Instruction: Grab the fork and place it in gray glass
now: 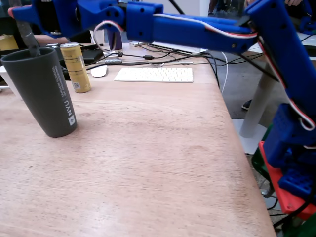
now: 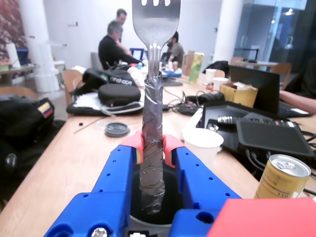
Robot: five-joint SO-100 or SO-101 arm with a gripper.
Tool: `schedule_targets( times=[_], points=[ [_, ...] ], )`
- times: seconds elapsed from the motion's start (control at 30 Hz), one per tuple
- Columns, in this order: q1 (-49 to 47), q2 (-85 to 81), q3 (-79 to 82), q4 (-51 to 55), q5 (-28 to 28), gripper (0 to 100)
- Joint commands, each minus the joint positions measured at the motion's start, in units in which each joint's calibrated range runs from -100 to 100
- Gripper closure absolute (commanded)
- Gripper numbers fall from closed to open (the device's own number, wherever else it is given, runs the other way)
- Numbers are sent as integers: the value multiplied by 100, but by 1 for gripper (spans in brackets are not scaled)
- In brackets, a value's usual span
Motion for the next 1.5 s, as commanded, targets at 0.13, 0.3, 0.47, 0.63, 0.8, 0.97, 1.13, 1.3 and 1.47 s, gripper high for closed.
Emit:
schedule_targets(
  times=[0.13, 0.3, 0.47, 0.63, 0.8, 0.97, 1.13, 1.3, 1.47],
  points=[
    [-69, 232, -357, -802, -98, 100],
    [-69, 489, -367, -1106, -98, 100],
    [-52, 686, -367, -1492, -98, 100],
    [-35, 806, -367, -1509, -98, 100],
    [-1, 789, -357, -1443, -98, 100],
    [-52, 789, -357, -1509, -59, 80],
    [-52, 763, -263, -1418, -49, 78],
    [-69, 695, -234, -1394, -88, 78],
    [-69, -592, 1521, -1394, -39, 78]
  ],
)
